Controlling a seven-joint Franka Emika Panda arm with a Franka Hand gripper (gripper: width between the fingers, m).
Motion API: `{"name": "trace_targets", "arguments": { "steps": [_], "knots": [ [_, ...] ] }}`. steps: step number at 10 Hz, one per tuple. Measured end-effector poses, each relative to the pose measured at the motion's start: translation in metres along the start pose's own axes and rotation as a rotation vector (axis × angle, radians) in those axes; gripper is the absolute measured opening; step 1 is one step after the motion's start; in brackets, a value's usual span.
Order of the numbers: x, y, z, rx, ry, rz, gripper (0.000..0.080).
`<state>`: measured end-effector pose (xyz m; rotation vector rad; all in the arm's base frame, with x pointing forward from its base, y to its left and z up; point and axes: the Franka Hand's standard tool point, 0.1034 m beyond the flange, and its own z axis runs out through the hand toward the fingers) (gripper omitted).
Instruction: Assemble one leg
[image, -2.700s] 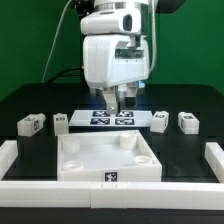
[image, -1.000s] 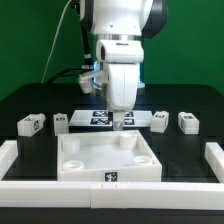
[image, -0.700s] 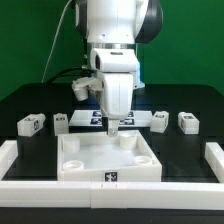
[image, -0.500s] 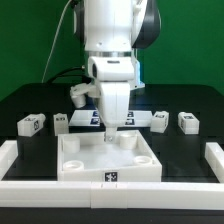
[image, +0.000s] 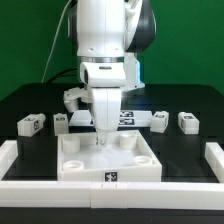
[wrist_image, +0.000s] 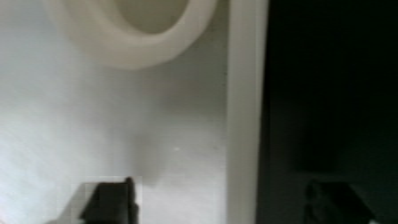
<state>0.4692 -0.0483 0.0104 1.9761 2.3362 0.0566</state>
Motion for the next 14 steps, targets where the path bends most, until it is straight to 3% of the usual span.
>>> {"name": "trace_targets", "arguments": {
  "steps": [1, 2, 3, 4, 10, 11, 12, 14],
  "knots": [
    [0.0, 0.0, 0.0, 0.0, 0.0, 0.0, 0.0402],
    [0.0, 0.0, 0.0, 0.0, 0.0, 0.0, 0.0221],
    [0.0, 0.0, 0.0, 0.0, 0.0, 0.0, 0.0221],
    [0.0, 0.0, 0.0, 0.001, 0.0, 0.0, 0.0056],
    [0.003, 0.001, 0.0, 0.0, 0.001, 0.012, 0.0057],
    [0.014, 0.006, -0.003, -0.004, 0.001, 0.024, 0.0057],
    [0.036, 0.014, -0.006, -0.006, 0.002, 0.065, 0.0057],
    [0.069, 0.024, -0.007, 0.038, -0.014, 0.152, 0.0057]
  ]
}}
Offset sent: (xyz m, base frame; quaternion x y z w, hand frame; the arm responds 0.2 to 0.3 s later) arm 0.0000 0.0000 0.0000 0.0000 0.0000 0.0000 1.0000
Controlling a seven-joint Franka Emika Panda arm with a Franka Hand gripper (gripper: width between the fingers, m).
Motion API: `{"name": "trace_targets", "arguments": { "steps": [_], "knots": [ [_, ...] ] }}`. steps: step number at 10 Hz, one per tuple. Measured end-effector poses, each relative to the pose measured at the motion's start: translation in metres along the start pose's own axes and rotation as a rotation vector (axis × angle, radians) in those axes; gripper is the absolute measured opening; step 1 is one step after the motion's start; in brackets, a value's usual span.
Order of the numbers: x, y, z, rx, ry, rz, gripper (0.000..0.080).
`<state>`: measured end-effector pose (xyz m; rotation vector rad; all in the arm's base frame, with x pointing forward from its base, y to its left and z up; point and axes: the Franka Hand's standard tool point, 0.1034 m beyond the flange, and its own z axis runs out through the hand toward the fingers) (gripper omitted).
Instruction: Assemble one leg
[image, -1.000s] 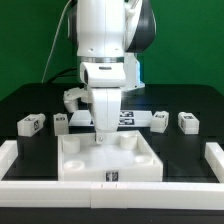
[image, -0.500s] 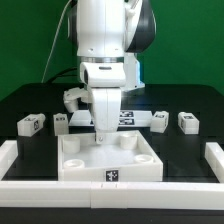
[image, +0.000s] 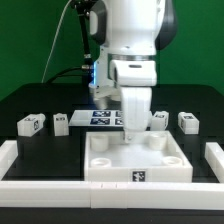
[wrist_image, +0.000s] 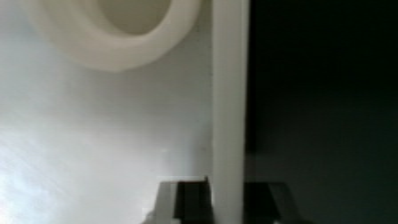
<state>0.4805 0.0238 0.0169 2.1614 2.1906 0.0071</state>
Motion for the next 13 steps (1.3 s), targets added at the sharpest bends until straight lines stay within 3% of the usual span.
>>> {"name": "trace_targets", "arguments": {
  "steps": [1, 5, 7, 9, 13],
  "knots": [
    [0.011, 0.006, -0.001, 0.003, -0.005, 0.002, 0.0057],
    [0.008, 0.003, 0.003, 0.009, -0.005, -0.007, 0.0057],
    [0.026, 0.01, 0.005, 0.006, 0.005, -0.025, 0.0057],
    [0.032, 0.018, 0.006, -0.004, 0.011, -0.032, 0.0057],
    [0.042, 0.019, 0.005, -0.002, 0.014, -0.012, 0.0057]
  ]
}}
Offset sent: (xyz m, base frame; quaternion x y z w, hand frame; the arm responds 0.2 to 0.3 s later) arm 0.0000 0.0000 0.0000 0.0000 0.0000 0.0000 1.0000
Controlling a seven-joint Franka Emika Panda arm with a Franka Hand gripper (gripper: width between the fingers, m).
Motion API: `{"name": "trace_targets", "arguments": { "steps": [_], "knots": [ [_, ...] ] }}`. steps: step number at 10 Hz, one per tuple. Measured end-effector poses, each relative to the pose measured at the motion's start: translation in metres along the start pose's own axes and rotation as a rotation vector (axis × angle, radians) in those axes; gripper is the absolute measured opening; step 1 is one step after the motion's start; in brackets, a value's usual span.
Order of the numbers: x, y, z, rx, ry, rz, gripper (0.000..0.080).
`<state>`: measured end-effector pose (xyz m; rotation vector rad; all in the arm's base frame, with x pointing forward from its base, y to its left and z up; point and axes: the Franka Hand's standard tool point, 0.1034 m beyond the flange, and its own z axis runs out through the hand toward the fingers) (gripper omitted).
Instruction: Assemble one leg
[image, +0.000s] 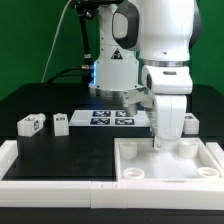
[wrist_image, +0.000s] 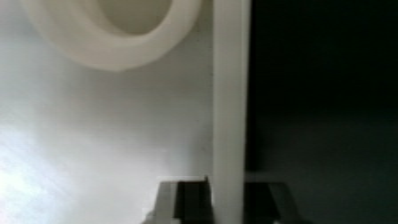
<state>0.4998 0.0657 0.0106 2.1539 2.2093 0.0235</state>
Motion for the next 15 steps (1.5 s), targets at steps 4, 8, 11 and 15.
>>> {"name": "trace_targets", "arguments": {
  "steps": [4, 8, 11, 15],
  "knots": [
    [0.0032, 0.0008, 0.0, -0.002, 0.0, 0.023, 0.0057],
    [0.0031, 0.0008, 0.0, -0.002, 0.0, 0.023, 0.0271],
    [0.003, 0.0008, 0.0, -0.002, 0.0, 0.023, 0.0593],
    [0.0037, -0.0003, -0.0024, 0.001, -0.002, 0.032, 0.0649]
  ]
}}
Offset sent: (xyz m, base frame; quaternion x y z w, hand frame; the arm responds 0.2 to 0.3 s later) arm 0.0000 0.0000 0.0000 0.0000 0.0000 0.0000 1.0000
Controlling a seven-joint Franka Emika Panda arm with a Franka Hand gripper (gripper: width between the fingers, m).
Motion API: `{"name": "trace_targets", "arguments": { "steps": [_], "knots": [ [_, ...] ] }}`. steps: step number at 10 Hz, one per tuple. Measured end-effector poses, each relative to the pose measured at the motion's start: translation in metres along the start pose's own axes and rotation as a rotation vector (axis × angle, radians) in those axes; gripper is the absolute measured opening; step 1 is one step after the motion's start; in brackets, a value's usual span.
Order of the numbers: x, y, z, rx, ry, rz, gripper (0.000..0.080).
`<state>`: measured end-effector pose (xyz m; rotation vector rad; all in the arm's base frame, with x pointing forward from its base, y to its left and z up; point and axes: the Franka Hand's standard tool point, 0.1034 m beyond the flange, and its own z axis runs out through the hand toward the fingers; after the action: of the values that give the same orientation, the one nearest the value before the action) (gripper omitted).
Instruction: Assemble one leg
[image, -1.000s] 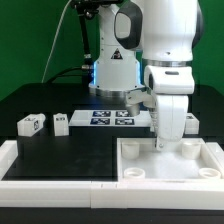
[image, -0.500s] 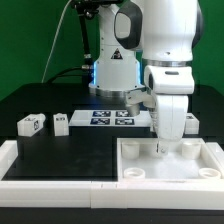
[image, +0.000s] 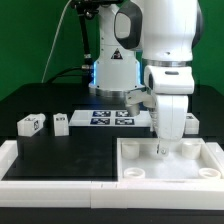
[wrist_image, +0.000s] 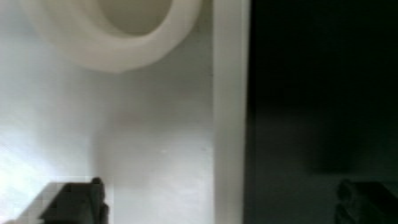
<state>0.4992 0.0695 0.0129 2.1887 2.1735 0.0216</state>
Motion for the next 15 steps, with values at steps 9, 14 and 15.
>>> {"name": "trace_targets", "arguments": {
  "steps": [9, 14, 15],
  "knots": [
    [0.017, -0.027, -0.066, -0.031, -0.03, 0.13, 0.0649],
    [0.033, -0.05, -0.059, -0.006, 0.01, 0.866, 0.0649],
    [0.038, -0.053, -0.059, 0.007, 0.016, 1.012, 0.0649]
  ]
}}
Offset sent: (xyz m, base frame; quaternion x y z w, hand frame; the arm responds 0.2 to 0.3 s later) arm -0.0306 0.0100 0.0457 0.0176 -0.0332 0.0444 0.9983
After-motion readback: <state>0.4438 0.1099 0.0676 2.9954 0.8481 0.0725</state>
